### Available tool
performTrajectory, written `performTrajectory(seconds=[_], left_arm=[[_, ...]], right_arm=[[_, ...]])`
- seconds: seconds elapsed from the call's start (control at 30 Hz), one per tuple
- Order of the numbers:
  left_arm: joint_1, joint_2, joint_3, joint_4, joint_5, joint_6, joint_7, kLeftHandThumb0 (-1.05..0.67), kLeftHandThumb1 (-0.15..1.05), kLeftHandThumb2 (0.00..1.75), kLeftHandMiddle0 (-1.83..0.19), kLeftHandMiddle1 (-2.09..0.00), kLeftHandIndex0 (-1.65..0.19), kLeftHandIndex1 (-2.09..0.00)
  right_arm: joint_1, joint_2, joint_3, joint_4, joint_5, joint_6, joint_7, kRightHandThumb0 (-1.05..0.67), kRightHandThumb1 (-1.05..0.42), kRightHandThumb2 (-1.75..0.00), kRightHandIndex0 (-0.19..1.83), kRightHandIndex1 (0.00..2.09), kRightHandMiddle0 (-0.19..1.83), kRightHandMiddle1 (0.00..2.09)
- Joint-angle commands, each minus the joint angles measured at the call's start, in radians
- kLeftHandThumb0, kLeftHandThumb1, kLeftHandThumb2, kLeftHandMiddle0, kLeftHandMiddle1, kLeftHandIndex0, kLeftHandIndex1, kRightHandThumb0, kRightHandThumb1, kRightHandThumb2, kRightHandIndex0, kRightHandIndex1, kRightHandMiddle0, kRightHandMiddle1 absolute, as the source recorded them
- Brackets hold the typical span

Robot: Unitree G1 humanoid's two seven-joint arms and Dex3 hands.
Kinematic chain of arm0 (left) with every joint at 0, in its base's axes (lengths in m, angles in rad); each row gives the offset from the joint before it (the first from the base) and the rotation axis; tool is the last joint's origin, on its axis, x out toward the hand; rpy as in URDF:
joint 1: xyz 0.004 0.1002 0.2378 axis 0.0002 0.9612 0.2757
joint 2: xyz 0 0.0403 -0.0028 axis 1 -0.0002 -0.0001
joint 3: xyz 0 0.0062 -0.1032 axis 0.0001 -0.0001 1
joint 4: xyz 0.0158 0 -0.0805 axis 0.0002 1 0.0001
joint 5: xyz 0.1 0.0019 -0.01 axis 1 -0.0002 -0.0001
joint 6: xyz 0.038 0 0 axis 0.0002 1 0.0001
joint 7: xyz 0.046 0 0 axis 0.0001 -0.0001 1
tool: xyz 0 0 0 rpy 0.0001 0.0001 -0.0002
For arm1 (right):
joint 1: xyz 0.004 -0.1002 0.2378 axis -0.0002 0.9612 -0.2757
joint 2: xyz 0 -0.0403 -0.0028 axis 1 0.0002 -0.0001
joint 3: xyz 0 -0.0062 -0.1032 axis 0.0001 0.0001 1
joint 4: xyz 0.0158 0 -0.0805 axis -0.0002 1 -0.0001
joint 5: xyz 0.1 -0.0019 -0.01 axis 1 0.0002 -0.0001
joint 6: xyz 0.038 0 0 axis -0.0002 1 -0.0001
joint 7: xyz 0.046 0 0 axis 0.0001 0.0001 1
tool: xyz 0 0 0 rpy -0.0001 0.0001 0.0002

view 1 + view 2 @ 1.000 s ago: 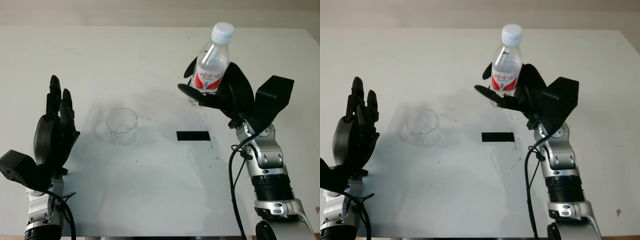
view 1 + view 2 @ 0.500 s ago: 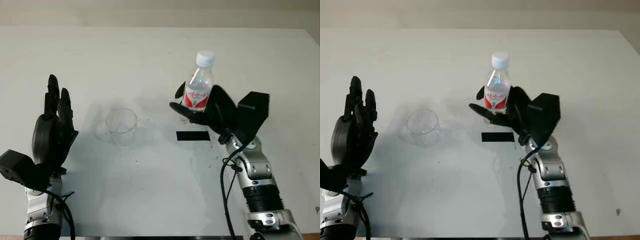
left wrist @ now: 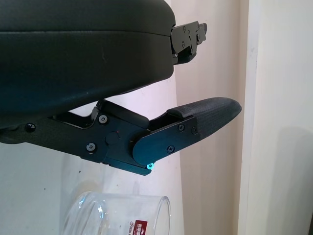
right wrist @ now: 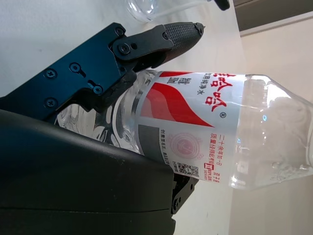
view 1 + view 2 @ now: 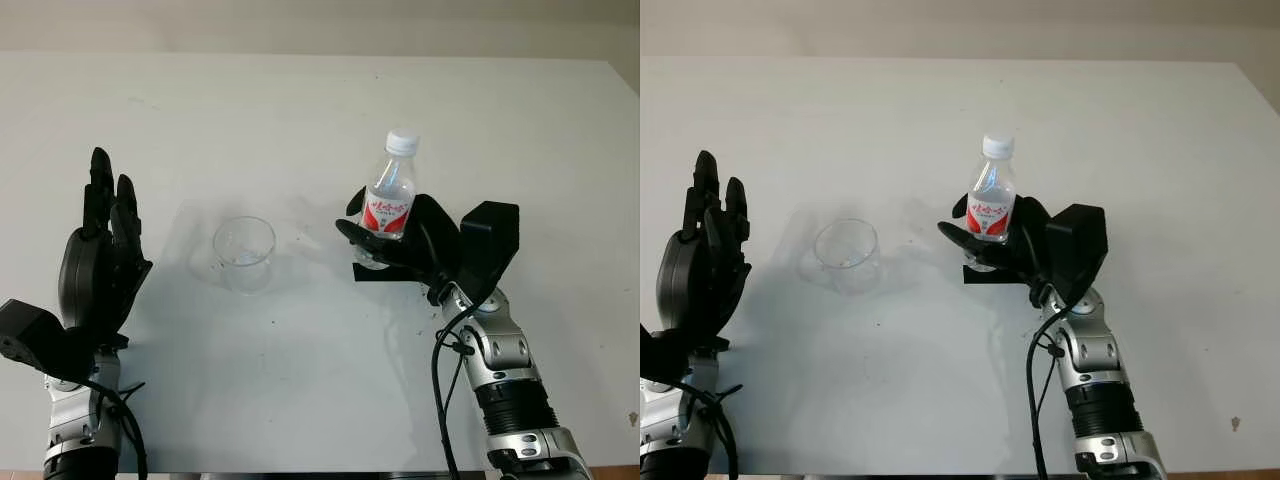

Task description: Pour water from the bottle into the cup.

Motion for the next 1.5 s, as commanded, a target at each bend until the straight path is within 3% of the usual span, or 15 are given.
performTrajectory(seconds=[0.0,0.53,0.67,0.8,0.93,1.0,1.2,1.37,1.47], left_arm=[[0.009,0.003,0.003,0.008,-0.007,0.002,-0.003,-0.70,1.05,0.80,0.19,0.00,0.19,0.00],[0.004,0.007,0.003,0.020,-0.017,-0.010,-0.015,-0.69,1.05,0.80,0.19,0.00,0.19,0.00],[0.004,0.007,0.003,0.010,-0.014,-0.005,-0.005,-0.68,1.05,0.81,0.19,0.00,0.19,0.00],[0.006,0.010,0.005,0.006,-0.019,-0.002,-0.005,-0.68,1.05,0.81,0.19,0.00,0.19,0.00],[0.005,0.015,0.008,0.005,-0.025,0.000,-0.010,-0.68,1.05,0.81,0.19,0.00,0.19,0.00],[0.003,0.016,0.009,0.007,-0.026,0.000,-0.010,-0.68,1.05,0.81,0.19,0.00,0.19,0.00],[-0.005,0.020,0.009,0.010,-0.029,0.008,-0.015,-0.68,1.05,0.81,0.19,0.00,0.19,0.00],[-0.008,0.022,0.012,0.011,-0.036,0.017,-0.019,-0.68,1.05,0.81,0.19,0.00,0.19,0.00],[-0.006,0.023,0.012,0.008,-0.034,0.018,-0.018,-0.69,1.05,0.81,0.19,0.00,0.19,0.00]], right_arm=[[0.003,0.001,-0.009,0.030,-0.010,-0.019,-0.010,-0.43,-1.05,-0.46,1.18,2.09,0.85,2.09],[0.031,-0.018,0.013,0.084,-0.069,-0.126,0.031,-0.49,-1.05,-0.35,1.02,2.09,0.68,2.09],[0.050,-0.020,0.040,0.095,-0.116,-0.181,0.026,-0.52,-1.05,-0.28,0.76,2.09,0.45,2.09],[0.068,-0.009,0.042,0.108,-0.108,-0.206,0.038,-0.50,-1.05,-0.23,0.32,2.09,0.10,2.09],[0.085,-0.017,0.048,0.092,-0.113,-0.206,0.042,-0.51,-1.05,-0.21,0.06,2.09,-0.04,2.08],[0.094,-0.024,0.050,0.085,-0.115,-0.218,0.050,-0.54,-1.05,-0.21,-0.06,2.01,-0.07,1.94],[0.120,-0.036,0.046,0.081,-0.117,-0.252,0.066,-0.59,-1.05,-0.13,-0.10,1.52,-0.05,1.51],[0.149,-0.045,0.042,0.082,-0.122,-0.300,0.067,-0.60,-1.05,-0.10,-0.14,1.27,-0.12,1.38],[0.163,-0.066,0.044,0.098,-0.152,-0.337,0.051,-0.65,-1.05,-0.13,-0.09,0.98,-0.12,1.25]])
